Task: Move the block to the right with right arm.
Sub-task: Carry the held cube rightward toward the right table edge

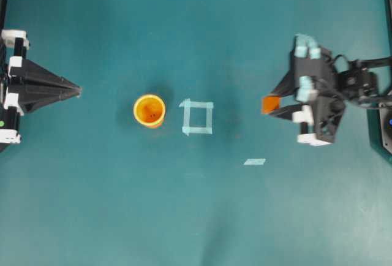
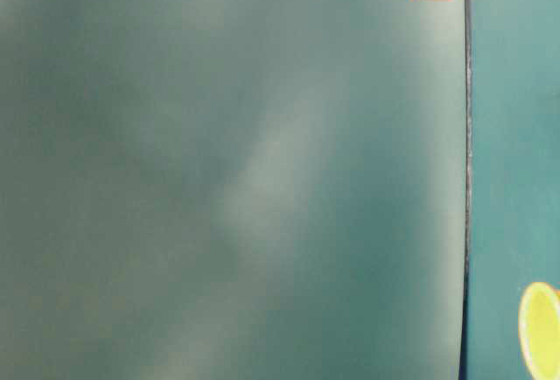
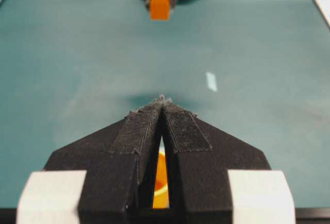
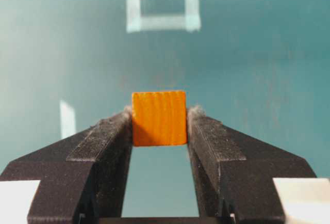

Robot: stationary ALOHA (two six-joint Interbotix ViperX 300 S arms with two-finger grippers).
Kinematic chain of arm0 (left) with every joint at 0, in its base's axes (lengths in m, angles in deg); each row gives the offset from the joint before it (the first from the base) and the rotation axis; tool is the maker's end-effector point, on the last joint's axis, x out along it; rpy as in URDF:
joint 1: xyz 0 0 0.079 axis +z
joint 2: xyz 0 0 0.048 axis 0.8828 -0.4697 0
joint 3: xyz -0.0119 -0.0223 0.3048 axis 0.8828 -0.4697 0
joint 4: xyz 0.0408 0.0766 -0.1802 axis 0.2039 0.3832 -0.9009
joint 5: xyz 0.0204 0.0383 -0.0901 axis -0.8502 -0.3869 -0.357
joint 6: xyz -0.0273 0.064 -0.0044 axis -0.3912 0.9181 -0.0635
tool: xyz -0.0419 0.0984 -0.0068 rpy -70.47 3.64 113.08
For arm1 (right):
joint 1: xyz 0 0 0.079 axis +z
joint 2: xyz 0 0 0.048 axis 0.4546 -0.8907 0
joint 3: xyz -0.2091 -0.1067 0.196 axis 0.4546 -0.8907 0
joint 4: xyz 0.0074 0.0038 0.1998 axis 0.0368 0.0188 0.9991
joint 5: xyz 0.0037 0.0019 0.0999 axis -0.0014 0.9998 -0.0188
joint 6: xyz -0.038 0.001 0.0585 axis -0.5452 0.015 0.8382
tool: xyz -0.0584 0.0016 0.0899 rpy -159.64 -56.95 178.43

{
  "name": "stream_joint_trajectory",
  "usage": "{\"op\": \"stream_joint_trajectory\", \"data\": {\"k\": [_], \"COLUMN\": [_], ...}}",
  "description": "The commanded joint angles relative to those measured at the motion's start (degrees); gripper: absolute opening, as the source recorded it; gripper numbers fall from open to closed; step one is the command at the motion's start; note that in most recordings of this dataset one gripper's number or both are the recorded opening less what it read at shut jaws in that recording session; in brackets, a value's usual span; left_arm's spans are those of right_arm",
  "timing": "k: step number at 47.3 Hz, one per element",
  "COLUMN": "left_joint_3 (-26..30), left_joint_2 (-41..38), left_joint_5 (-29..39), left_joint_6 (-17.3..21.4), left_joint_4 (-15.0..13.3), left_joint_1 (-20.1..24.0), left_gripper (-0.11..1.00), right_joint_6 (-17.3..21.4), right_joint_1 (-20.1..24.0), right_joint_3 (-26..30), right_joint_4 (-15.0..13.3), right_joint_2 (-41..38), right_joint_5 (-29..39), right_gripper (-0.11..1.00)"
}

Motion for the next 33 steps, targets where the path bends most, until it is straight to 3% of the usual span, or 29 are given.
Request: {"op": "stream_joint_trajectory", "data": {"k": [1, 26, 33], "left_joint_3": [1.49, 1.49, 1.49], "left_joint_2": [-0.26, -0.35, -0.35], "left_joint_5": [-0.09, 0.18, 0.18], "left_joint_6": [0.00, 0.26, 0.44], "left_joint_4": [0.09, 0.18, 0.18], "left_joint_1": [0.09, 0.00, 0.09], "left_gripper": [0.00, 0.00, 0.00], "right_joint_6": [0.00, 0.09, 0.09], "right_joint_1": [0.09, 0.09, 0.09], "right_joint_3": [-0.35, -5.36, -6.68], "right_joint_4": [0.18, 0.09, 0.09], "right_joint_2": [3.69, 22.50, 26.54], "right_joint_5": [1.14, 18.28, 20.30], "right_gripper": [0.40, 0.40, 0.40]}}
